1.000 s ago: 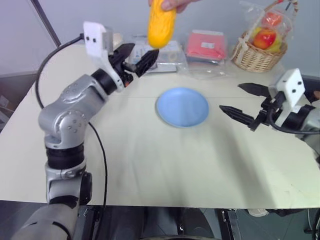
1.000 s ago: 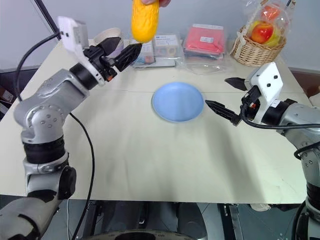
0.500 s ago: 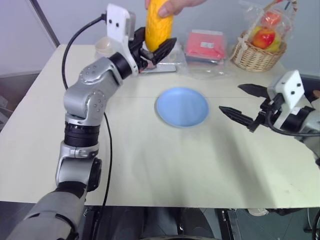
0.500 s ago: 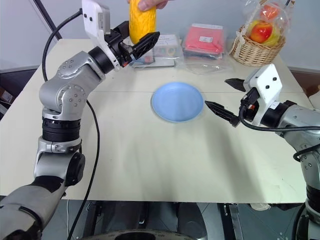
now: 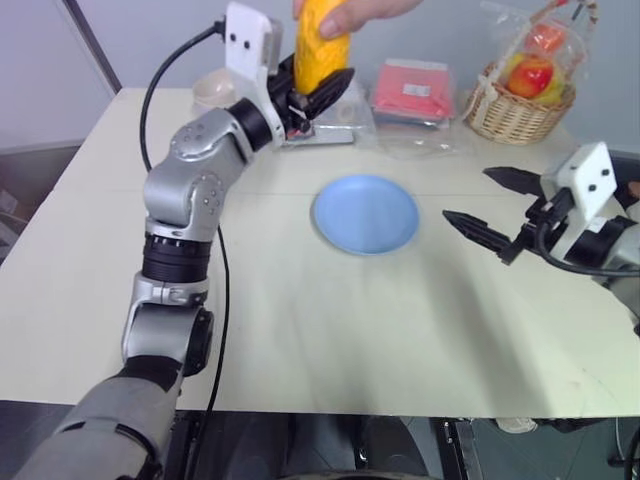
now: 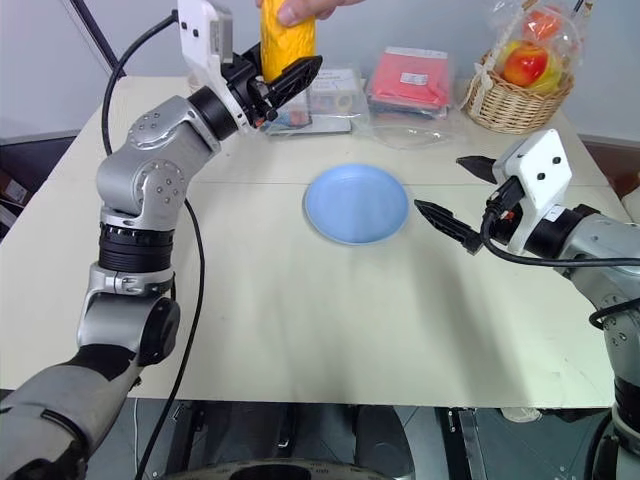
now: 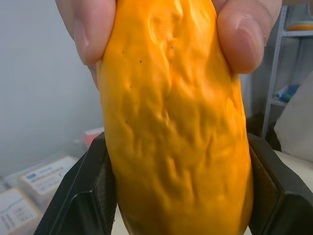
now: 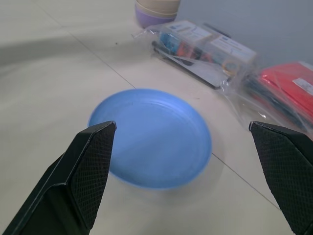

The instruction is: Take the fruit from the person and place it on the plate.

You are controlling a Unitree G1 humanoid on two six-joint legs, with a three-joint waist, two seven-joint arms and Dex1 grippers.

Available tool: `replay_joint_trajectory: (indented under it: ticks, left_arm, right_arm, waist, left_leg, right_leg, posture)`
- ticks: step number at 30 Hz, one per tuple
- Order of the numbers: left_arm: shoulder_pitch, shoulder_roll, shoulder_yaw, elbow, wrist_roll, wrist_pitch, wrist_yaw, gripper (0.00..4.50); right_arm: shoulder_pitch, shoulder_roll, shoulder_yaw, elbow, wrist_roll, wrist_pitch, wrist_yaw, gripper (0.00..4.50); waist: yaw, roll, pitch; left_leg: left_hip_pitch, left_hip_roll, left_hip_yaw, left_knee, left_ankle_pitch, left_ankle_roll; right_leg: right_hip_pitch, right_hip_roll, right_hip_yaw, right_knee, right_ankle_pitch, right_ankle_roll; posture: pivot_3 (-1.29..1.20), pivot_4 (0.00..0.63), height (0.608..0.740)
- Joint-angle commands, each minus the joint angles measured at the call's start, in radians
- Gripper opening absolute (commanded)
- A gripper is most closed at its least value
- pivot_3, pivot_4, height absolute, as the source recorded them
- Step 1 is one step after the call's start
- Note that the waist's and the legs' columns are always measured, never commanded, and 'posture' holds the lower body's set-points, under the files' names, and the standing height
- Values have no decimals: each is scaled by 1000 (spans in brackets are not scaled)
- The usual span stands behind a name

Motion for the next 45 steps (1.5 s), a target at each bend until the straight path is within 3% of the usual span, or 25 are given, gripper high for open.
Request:
replay_joint_trajectory:
  ticks: [1, 10, 16, 21, 25, 32, 44, 45]
  left_arm:
    - [-38, -4, 15, -17, 4, -27, -16, 2618]
    - [-49, -57, -53, 172, 47, -14, -98, 2618]
    - [-154, -109, -149, 527, 174, -130, -240, 2618]
    - [-259, -144, -197, 836, 281, -218, -343, 2618]
    - [-307, -143, -211, 980, 349, -256, -398, 2618]
    - [-310, -172, -208, 1110, 445, -318, -377, 2618]
    - [-255, -249, -197, 1168, 537, -408, -327, 2618]
    - [-251, -253, -196, 1170, 541, -409, -325, 3118]
  right_arm:
    - [5, 5, -42, -32, 4, -18, -11, 4500]
    - [22, 27, -40, -66, 15, -6, -41, 4500]
    - [-16, 62, -59, -134, 77, 45, -131, 4500]
    - [62, 93, -81, -232, 97, 71, -199, 4500]
    - [133, 128, -97, -309, 106, 83, -256, 4500]
    - [232, 166, -147, -397, 136, 95, -340, 4500]
    - [296, 151, -206, -447, 205, 113, -395, 4500]
    - [300, 149, -208, -448, 209, 112, -398, 4500]
  waist:
    - [-1, 0, 0]
    - [-3, 0, 0]
    - [-3, 0, 0]
    - [-3, 0, 0]
    - [-7, 0, 0]
    - [-3, -1, 0]
    - [-5, -1, 0]
    - [-5, -1, 0]
  left_leg:
    - [0, 0, 0, 0, 0, 0]
    - [0, 0, 0, 0, 0, 0]
    - [0, 0, 0, 0, 0, 0]
    - [0, -1, 0, 0, -2, 4]
    - [-1, -1, 1, 0, -3, 5]
    - [-1, -1, 0, 0, -3, 5]
    - [-1, -1, 0, 0, -3, 6]
    - [-1, -1, 0, 0, -3, 6]
  right_leg:
    - [0, 0, 0, 0, 0, 0]
    - [0, 0, 0, 0, 0, 0]
    - [-1, 0, 0, 1, 0, 0]
    - [-1, 0, -1, 0, 0, 0]
    - [-1, 0, 0, 1, 0, 0]
    - [-1, 1, 0, 2, 0, 0]
    - [-2, 1, 0, 3, 0, 0]
    - [-2, 1, 0, 3, 0, 0]
  posture:
    - [0, 150, 740]
    - [0, 150, 740]
    - [0, 150, 740]
    - [0, 150, 740]
    - [0, 150, 740]
    - [0, 150, 740]
    - [0, 150, 740]
    - [0, 150, 740]
